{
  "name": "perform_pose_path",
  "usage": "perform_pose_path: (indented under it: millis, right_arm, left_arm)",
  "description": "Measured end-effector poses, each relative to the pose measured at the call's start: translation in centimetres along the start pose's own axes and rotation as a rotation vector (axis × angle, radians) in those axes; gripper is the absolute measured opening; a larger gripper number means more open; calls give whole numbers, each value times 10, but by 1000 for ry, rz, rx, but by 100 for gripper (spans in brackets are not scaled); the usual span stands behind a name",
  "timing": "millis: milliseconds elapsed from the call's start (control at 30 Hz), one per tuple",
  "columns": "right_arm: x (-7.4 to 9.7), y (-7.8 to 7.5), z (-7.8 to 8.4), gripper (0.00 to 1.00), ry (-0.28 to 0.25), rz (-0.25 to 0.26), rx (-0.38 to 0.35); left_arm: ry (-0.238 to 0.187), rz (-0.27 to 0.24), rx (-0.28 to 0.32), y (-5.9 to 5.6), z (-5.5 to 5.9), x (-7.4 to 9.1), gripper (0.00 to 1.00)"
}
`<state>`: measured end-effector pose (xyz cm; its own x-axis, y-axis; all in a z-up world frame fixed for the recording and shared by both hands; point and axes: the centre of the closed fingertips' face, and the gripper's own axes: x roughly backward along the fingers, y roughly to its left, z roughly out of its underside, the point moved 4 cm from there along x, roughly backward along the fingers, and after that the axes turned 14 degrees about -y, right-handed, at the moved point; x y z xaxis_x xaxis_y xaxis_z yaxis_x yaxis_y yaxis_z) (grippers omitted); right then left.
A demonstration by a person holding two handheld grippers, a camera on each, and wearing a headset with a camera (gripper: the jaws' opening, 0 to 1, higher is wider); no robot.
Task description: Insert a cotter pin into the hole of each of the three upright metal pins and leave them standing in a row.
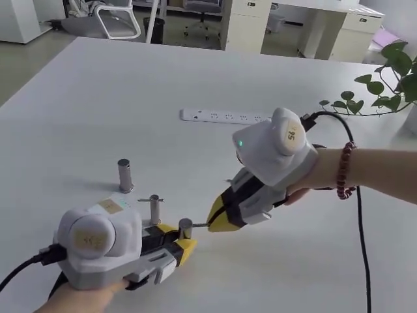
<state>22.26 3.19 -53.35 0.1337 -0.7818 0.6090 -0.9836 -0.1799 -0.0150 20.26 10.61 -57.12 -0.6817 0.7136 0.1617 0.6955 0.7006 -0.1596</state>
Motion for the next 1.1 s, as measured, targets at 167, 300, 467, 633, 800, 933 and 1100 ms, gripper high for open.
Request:
perform_pose_path:
  millis: [167, 300, 467, 633, 800, 933, 1100]
  right_arm:
    - [-1, 2, -1, 0, -10, 3, 15]
    - [-3, 2, -3, 0, -10, 6, -15]
    - [-6, 3, -7, 0, -7, 4, -4]
    - [-9, 3, -9, 0, -11, 5, -8]
    - [-12, 3, -10, 0, -17, 16, -27]
    - [-10, 4, -5, 1, -6, 22, -49]
    - [-3, 7, 0, 5, -10, 35, -75]
  left_arm:
    - [-1, 17, -7, 0, 0, 0, 11]
    - [2, 17, -22, -2, 0, -2, 11]
    - [4, 18, -28, -2, 0, -2, 11]
    - [0, 15, -22, -3, 0, -2, 11]
    - [-8, 6, -13, -3, 0, -2, 12]
    - [-9, 3, -11, -3, 0, -2, 12]
    - [-10, -1, -9, -3, 0, -2, 12]
